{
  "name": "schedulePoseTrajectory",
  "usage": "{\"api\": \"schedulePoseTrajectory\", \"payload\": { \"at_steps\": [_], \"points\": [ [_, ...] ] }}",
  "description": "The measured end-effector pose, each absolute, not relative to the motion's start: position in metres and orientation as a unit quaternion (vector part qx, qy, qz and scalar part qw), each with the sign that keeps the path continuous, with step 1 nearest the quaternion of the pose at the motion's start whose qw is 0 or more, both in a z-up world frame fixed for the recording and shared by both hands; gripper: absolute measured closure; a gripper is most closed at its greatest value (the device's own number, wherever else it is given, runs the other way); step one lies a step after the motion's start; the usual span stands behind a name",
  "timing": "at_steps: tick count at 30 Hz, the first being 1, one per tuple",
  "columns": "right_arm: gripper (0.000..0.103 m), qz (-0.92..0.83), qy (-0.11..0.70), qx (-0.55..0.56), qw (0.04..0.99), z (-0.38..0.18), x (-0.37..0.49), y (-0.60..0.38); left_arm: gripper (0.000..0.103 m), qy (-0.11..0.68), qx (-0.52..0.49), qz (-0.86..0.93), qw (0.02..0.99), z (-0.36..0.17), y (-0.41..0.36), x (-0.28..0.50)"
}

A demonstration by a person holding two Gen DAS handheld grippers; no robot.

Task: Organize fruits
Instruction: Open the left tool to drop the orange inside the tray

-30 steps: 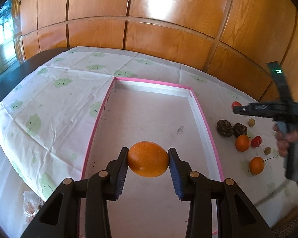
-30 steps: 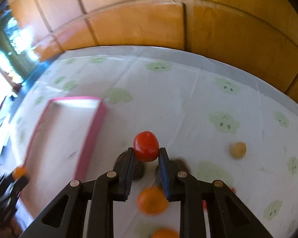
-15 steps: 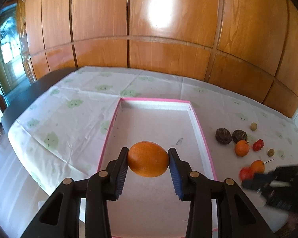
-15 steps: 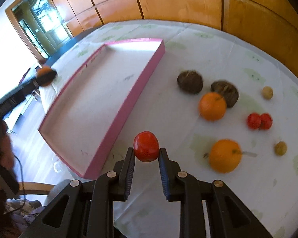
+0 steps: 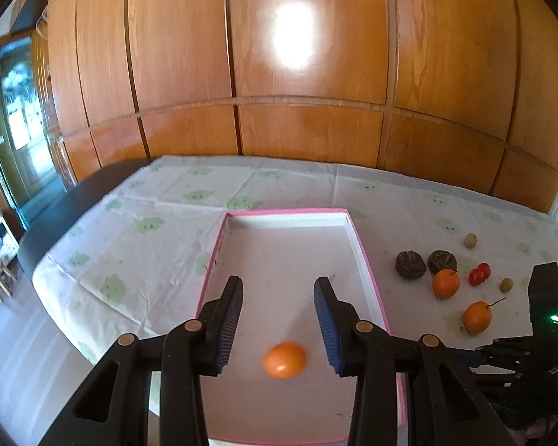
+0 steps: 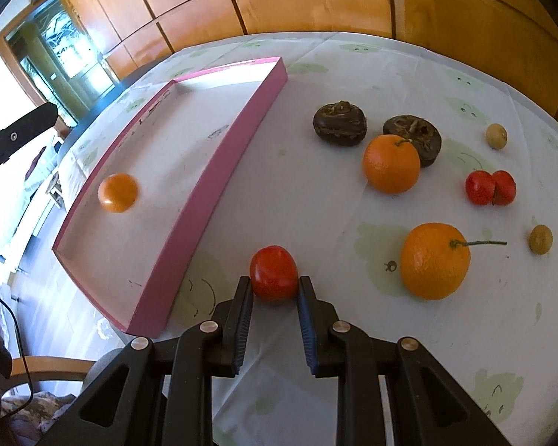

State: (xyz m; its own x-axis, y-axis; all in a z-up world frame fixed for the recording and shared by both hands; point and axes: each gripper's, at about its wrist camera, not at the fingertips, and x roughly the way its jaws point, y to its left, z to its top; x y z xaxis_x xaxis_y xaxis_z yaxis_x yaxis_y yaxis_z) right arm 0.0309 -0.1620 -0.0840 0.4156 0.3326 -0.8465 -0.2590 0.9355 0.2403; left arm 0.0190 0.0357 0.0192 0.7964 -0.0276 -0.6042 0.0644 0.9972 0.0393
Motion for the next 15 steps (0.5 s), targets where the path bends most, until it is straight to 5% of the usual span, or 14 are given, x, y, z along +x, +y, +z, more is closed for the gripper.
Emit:
{"api": "schedulePoseTrajectory", "payload": {
  "at_steps": [15],
  "points": [
    [0.079, 0.177, 0.502, 0.051, 0.845, -0.085, 0.025, -0.168, 0.065, 0.332, 0.039, -0.03, 0.942, 0.007, 0.02, 0.036]
  ]
}}
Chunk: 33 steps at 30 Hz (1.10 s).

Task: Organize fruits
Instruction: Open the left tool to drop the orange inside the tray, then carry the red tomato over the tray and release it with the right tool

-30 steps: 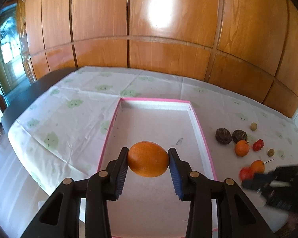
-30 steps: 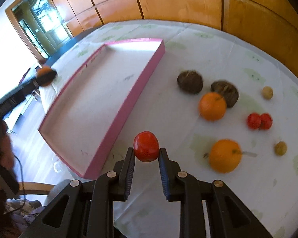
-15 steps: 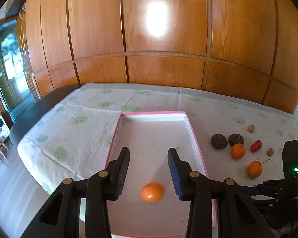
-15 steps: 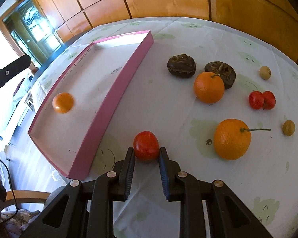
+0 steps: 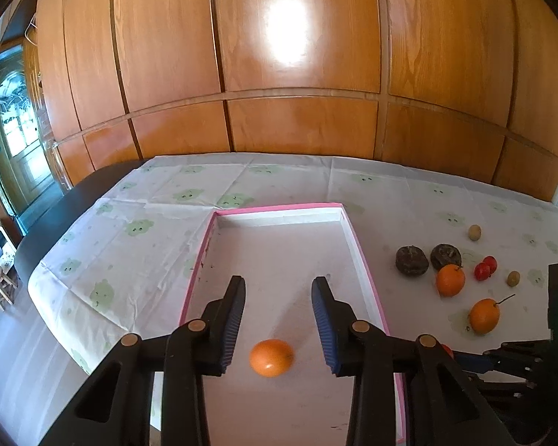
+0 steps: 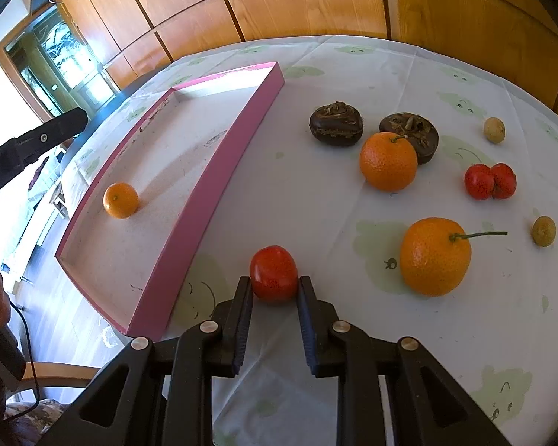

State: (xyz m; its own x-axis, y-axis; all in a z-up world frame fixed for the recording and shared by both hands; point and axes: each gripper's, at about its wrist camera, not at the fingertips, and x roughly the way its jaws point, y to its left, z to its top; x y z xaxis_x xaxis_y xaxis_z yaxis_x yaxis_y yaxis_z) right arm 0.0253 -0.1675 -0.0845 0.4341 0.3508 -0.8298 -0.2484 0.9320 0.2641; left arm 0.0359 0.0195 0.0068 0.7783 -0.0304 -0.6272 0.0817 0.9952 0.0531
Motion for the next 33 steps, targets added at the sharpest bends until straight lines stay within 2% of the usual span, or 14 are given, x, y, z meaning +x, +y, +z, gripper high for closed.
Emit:
{"api": "schedulePoseTrajectory", "payload": {
  "at_steps": [10, 22, 24, 27, 33],
  "points": [
    [0.079, 0.169, 0.5, 0.047, 0.848, -0.083, 0.024, -0.165, 0.063, 0.323, 0.023, -0.034, 0.946, 0.014, 0.021, 0.029],
    [0.079, 0.157, 0.497, 0.042, 0.852, -0.083, 0.024, -0.16, 0.038, 0.3, 0.008, -0.001, 0.954, 0.023, 0.034, 0.018],
    [0.079, 0.155, 0.498, 0.043, 0.852, -0.083, 0.025, -0.16, 0.029, 0.295, 0.008, 0.009, 0.955, 0.024, 0.036, 0.016],
    [0.079, 0.151, 0.499, 0.043, 0.852, -0.082, 0.026, -0.159, 0.021, 0.286, 0.003, 0.025, 0.958, 0.026, 0.042, 0.012],
    [0.079, 0.141, 0.489, 0.057, 0.859, -0.07, 0.029, -0.164, 0.01, 0.279, -0.002, 0.05, 0.959, 0.026, 0.052, 0.008]
  ]
}}
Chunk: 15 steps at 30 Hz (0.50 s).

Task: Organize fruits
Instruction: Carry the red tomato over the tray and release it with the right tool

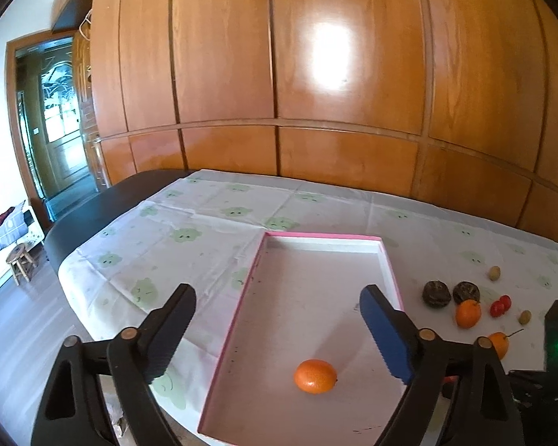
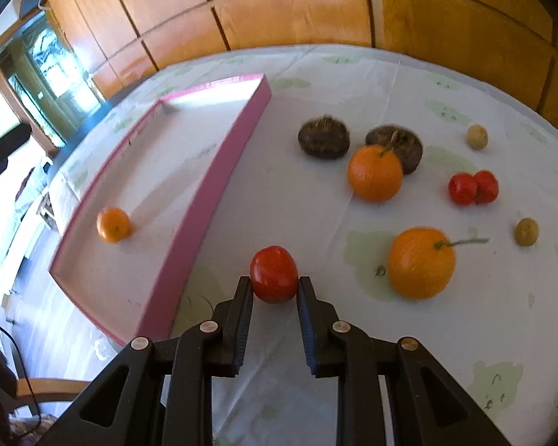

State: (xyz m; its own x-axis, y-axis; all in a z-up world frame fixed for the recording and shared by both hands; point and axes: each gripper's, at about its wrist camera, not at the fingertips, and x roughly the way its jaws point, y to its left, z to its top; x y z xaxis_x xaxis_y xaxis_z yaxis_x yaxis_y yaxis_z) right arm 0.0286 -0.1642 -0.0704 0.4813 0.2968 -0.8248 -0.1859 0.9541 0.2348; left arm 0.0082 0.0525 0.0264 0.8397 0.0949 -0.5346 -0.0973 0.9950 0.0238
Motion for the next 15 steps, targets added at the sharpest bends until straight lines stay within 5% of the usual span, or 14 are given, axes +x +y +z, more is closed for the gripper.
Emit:
{"api": "schedulePoseTrajectory", "payload": {
  "at_steps": [15],
  "points": [
    [0.078, 0.204, 0.471, 0.05, 0.857, -0.03, 0.07, -0.103, 0.004, 0.273, 0.004, 0.068, 0.96, 0.026, 0.06, 0.007]
  ]
}}
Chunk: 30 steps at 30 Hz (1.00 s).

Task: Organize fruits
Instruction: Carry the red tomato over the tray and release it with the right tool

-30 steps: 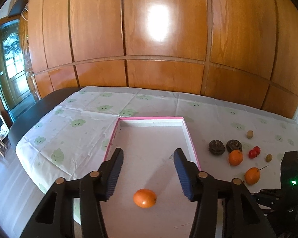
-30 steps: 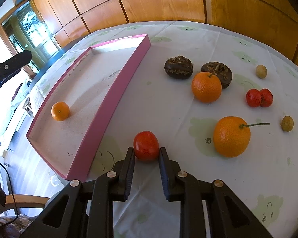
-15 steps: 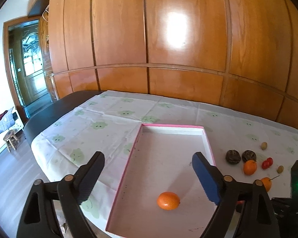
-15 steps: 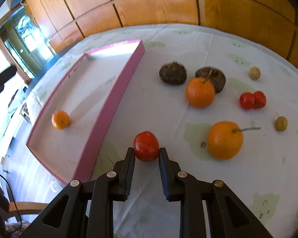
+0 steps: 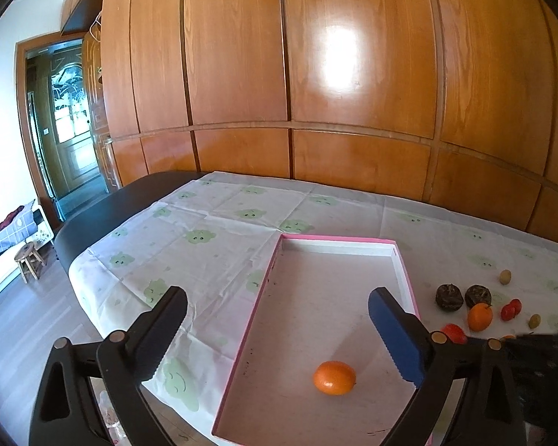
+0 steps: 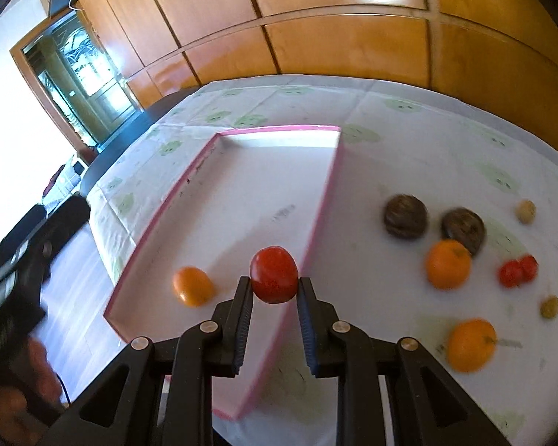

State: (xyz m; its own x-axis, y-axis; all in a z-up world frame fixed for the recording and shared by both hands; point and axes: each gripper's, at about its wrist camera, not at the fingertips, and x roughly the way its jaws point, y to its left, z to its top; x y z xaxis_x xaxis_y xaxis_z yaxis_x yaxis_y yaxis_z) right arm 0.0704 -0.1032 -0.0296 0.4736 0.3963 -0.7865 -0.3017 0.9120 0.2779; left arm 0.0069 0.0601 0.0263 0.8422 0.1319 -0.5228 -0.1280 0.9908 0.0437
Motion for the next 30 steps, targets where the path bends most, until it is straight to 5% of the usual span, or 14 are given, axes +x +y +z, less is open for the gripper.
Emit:
{"api": "schedulePoseTrajectory", "payload": {
  "at_steps": [30],
  "points": [
    [0.074, 0.094, 0.435, 0.128, 0.886, -0.018, 0.043, -0.205, 0.001, 0.26, 0.04, -0.087, 0.961, 0.04, -0.005, -0.02]
  ]
}}
